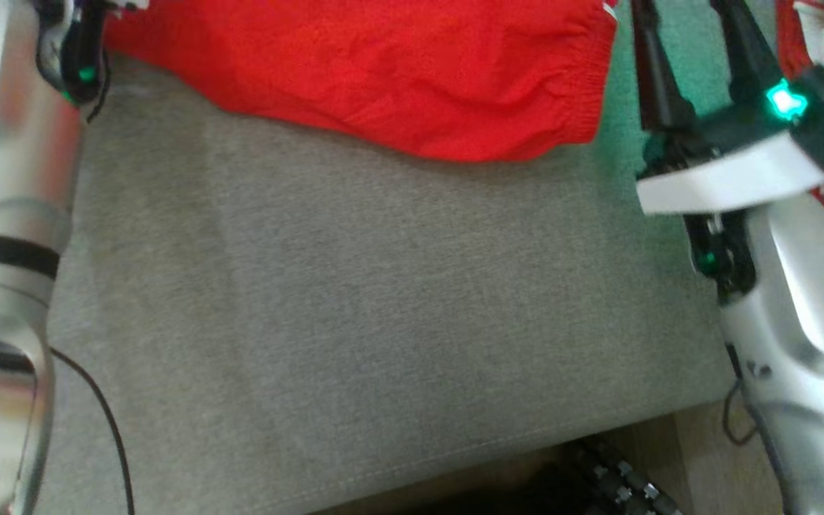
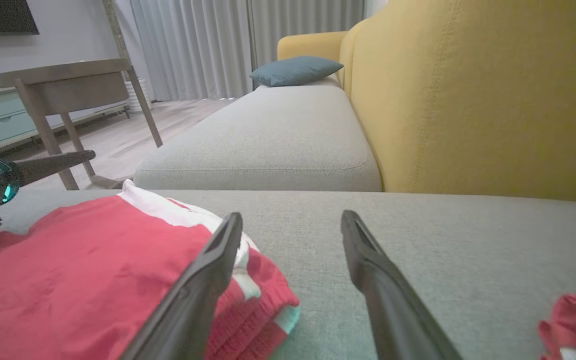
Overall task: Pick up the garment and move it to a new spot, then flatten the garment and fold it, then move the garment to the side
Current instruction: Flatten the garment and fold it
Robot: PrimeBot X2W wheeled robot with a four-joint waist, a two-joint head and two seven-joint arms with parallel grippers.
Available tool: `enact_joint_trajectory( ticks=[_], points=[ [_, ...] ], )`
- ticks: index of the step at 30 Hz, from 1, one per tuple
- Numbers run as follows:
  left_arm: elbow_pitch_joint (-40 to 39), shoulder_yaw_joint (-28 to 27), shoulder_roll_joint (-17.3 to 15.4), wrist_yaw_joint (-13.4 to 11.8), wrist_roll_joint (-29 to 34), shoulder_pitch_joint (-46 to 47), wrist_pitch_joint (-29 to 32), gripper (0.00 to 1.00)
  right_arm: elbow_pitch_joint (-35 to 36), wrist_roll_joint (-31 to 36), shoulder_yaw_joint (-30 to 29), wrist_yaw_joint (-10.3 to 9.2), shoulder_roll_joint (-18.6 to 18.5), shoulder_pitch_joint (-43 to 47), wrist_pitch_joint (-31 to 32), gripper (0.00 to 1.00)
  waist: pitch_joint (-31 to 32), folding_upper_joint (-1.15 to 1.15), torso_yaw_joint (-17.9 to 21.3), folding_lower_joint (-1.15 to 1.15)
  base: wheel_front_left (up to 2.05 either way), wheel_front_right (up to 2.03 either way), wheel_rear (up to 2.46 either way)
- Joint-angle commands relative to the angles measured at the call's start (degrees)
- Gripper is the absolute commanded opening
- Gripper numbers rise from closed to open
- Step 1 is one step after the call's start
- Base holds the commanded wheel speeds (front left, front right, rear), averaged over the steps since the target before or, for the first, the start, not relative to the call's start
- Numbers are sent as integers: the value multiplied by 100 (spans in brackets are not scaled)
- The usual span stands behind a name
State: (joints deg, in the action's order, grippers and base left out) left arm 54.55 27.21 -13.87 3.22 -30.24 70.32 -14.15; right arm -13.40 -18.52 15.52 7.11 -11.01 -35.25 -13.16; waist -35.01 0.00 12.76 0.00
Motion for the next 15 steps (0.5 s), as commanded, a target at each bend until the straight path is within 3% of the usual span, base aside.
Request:
enact_joint_trajectory(
  ticks=[1, 8, 12, 15],
  points=[
    [-303, -122, -181, -183, 130, -85, -61, 100, 254, 94, -55, 37, -8, 328, -45, 100, 177, 0, -174, 0, 0, 0, 0],
    [-2460, -725, -237, -1150, 633, -1597, -83, 100, 890, 439, -657, 37, 140, 1116, 120, 100, 501, 0, -470, 0, 0, 0, 0],
    [-3597, -930, -231, -1567, 915, -2739, -84, 100, 1211, 601, -863, 37, 256, 1516, 280, 100, 715, 0, -580, 0, 0, 0, 0],
    [-4012, -978, -228, -1746, 1032, -3264, -84, 100, 1343, 657, -948, 37, 314, 1713, 352, 100, 820, 0, -628, 0, 0, 0, 0]
  ],
)
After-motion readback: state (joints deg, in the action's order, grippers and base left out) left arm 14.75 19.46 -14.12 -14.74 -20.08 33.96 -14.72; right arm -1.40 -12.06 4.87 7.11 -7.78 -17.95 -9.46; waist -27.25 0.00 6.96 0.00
